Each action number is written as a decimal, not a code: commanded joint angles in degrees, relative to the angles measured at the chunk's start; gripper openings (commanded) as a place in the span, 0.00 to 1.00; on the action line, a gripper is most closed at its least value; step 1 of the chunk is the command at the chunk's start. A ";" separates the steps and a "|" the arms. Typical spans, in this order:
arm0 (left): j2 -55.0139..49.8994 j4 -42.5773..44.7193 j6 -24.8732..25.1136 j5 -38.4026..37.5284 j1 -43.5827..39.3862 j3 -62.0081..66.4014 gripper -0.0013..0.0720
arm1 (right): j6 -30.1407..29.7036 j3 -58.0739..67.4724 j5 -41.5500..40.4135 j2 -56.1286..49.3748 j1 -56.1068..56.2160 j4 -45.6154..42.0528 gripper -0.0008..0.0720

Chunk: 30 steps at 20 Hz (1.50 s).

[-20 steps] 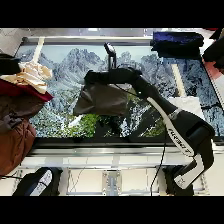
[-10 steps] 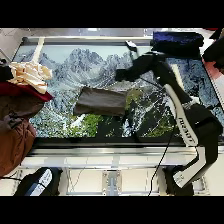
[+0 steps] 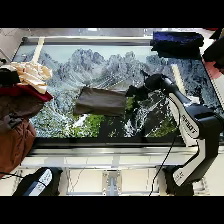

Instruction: Fold the shirts.

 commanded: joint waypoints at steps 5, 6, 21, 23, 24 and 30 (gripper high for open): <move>-0.26 -0.07 -0.04 -0.04 0.07 -0.11 0.03 | -7.65 -2.27 3.37 -3.65 5.60 12.90 0.72; -0.26 -0.46 -0.04 -0.04 0.07 -0.11 0.03 | -7.63 -2.01 3.21 -3.63 6.43 13.20 0.59; -0.26 -0.63 -0.17 -1.53 0.04 -0.11 0.03 | 3.28 33.48 -34.16 14.43 -20.79 -15.37 0.03; -0.26 -0.63 -0.17 -1.51 0.04 -0.11 0.03 | 3.28 33.38 -40.19 17.53 -28.44 -19.41 0.03; -0.26 -0.63 -0.17 -1.53 0.04 -0.11 0.03 | 3.28 33.31 -43.85 18.78 -32.39 -21.57 0.03; -0.26 -0.63 -0.20 -1.53 0.04 -0.11 0.03 | 1.73 13.00 -49.13 30.77 -50.47 -32.59 0.03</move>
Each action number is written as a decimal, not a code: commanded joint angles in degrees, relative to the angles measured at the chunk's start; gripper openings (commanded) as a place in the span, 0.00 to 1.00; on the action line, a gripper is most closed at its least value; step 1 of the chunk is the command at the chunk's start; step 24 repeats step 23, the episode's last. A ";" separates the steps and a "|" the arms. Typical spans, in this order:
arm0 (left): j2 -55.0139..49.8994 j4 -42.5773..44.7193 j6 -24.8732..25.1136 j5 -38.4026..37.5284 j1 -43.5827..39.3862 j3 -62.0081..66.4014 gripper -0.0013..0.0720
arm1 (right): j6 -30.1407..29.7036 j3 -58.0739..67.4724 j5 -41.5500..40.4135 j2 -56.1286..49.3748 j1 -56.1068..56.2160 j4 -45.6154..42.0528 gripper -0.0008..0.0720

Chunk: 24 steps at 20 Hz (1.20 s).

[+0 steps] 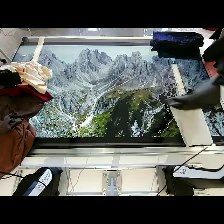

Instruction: Fold the shirts.

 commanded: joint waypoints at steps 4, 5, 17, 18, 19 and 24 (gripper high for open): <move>-0.02 0.00 0.00 0.00 0.04 -0.02 0.03 | -3.34 -32.35 -4.37 11.76 -13.60 -9.31 0.73; -0.02 0.00 0.00 0.00 0.04 -0.02 0.03 | -3.34 -34.86 -4.37 12.59 -14.29 -9.40 0.88; -0.04 0.04 0.00 -3.65 0.04 -0.02 0.03 | -2.03 -5.55 -1.31 14.38 -8.63 6.08 0.86; -0.04 0.04 0.00 -3.63 0.07 -0.02 0.03 | -2.01 -4.02 -1.40 14.40 -7.34 6.08 0.86; -0.04 0.04 0.00 -3.65 0.04 -0.02 0.03 | -1.92 -2.93 -1.79 14.40 -6.05 6.08 0.86; -0.04 0.04 0.00 -3.63 0.07 -0.02 0.03 | -1.05 -1.99 -1.88 14.49 -1.09 6.03 0.86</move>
